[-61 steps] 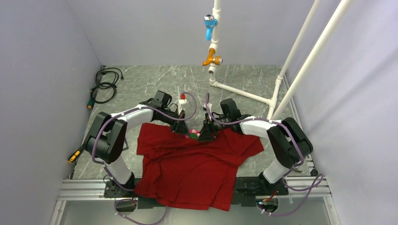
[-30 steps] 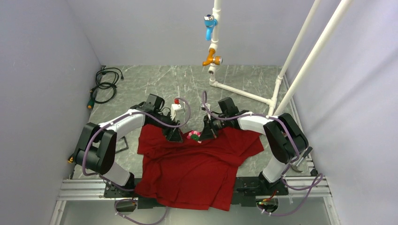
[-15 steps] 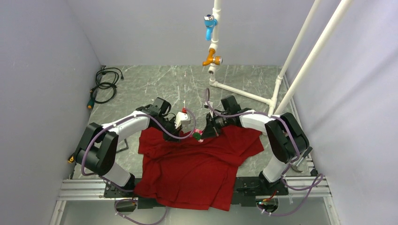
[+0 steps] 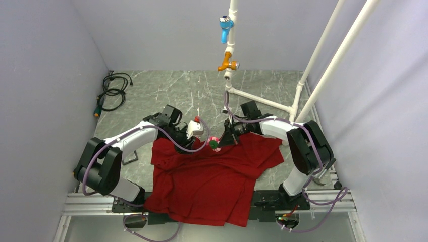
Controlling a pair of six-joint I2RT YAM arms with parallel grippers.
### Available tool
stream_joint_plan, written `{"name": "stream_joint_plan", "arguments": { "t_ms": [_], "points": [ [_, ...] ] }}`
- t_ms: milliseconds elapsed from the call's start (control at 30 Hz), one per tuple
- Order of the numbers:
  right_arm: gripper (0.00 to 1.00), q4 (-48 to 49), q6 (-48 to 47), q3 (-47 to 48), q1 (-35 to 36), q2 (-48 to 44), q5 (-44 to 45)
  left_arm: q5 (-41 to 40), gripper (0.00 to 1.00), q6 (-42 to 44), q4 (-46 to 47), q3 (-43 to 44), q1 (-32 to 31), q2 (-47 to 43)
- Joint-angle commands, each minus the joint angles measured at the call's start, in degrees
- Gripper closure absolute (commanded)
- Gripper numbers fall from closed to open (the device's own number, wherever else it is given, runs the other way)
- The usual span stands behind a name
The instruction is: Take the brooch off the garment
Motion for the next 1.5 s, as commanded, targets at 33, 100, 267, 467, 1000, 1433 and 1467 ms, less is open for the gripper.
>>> {"name": "stream_joint_plan", "arguments": {
  "t_ms": [33, 100, 267, 467, 1000, 1433, 1467],
  "points": [
    [1.00, 5.99, 4.10, 0.71, -0.27, -1.65, -2.73, 3.69, 0.58, -7.27, 5.40, 1.73, -1.36, -1.31],
    [1.00, 6.56, 4.65, 0.66, -0.20, -1.53, -2.80, 3.75, 0.56, -9.20, 7.29, 1.90, -2.30, -0.54],
    [1.00, 9.19, 7.94, -0.10, 0.14, -1.59, -3.00, 2.58, 0.59, -12.33, 11.21, 1.64, -4.35, 1.17],
    [1.00, 10.76, 9.77, -1.06, 1.30, -1.52, -2.33, 4.12, 0.94, -15.61, 13.76, 2.52, -4.62, 3.27],
    [1.00, 16.17, 13.05, -1.42, 5.60, 4.21, -0.63, 7.48, 1.00, -19.02, 17.07, 1.71, -5.15, 4.40],
    [1.00, 14.34, 10.62, -0.44, 6.76, 5.04, -0.81, 8.38, 0.74, -9.33, 7.45, 2.96, -3.36, 3.05],
    [1.00, 13.72, 9.49, -0.44, 6.76, 5.11, -0.80, 8.90, 0.66, -7.62, 5.79, 3.16, -2.41, 2.61]
  ]
}}
